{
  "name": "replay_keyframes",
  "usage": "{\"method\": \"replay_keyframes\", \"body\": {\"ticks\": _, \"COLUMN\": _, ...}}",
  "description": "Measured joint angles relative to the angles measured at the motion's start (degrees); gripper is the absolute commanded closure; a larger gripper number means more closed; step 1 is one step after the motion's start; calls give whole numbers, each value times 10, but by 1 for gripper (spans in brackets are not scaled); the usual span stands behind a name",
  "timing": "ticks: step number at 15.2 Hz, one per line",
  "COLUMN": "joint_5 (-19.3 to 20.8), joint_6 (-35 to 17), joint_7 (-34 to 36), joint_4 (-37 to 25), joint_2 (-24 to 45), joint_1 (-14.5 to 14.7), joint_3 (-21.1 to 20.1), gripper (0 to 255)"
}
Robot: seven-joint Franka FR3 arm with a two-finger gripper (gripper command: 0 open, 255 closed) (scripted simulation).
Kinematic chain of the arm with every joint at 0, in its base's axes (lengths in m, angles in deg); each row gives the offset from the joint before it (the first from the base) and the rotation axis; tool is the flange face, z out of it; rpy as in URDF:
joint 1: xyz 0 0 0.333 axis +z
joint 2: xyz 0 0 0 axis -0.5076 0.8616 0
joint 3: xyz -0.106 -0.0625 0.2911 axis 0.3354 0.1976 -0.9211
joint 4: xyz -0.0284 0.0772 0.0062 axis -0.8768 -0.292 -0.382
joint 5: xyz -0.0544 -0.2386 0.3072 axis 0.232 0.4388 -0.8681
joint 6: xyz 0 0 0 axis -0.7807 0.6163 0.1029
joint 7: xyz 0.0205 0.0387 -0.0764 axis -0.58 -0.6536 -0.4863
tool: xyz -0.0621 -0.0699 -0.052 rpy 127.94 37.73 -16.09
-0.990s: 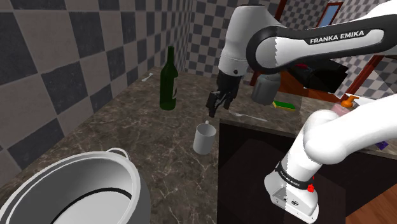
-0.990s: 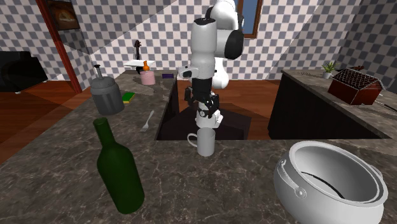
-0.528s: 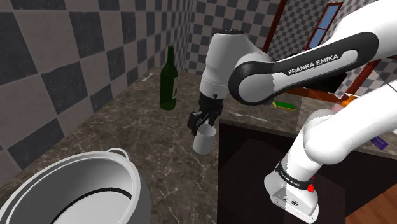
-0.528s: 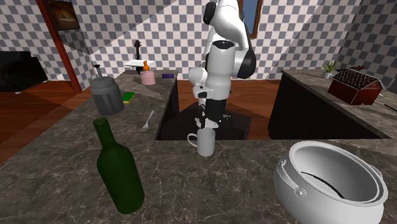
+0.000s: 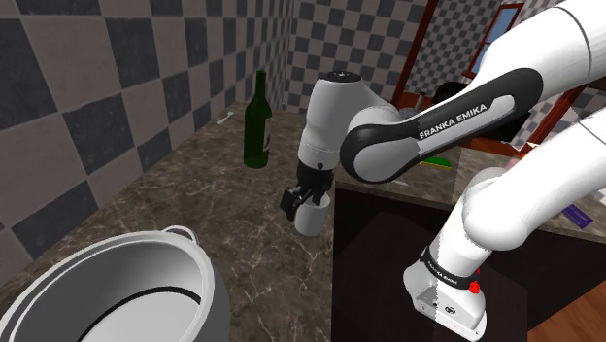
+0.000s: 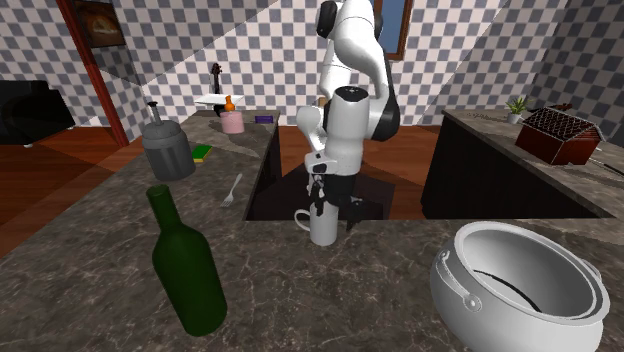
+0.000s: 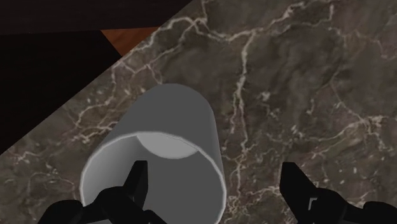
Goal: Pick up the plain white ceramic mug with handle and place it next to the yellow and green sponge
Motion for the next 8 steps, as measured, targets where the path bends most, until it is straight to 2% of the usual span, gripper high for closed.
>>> {"method": "replay_keyframes", "body": {"ticks": 6, "joint_5": 1, "joint_6": -8, "joint_7": 3, "joint_4": 2, "joint_2": 6, "joint_1": -1, "joint_3": -3, "gripper": 0}}
{"method": "replay_keyframes", "body": {"ticks": 7, "joint_5": 1, "joint_6": -8, "joint_7": 3, "joint_4": 2, "joint_2": 6, "joint_1": -1, "joint_3": -3, "gripper": 255}}
{"method": "replay_keyframes", "body": {"ticks": 8, "joint_5": 1, "joint_6": -8, "joint_7": 3, "joint_4": 2, "joint_2": 6, "joint_1": -1, "joint_3": -3, "gripper": 255}}
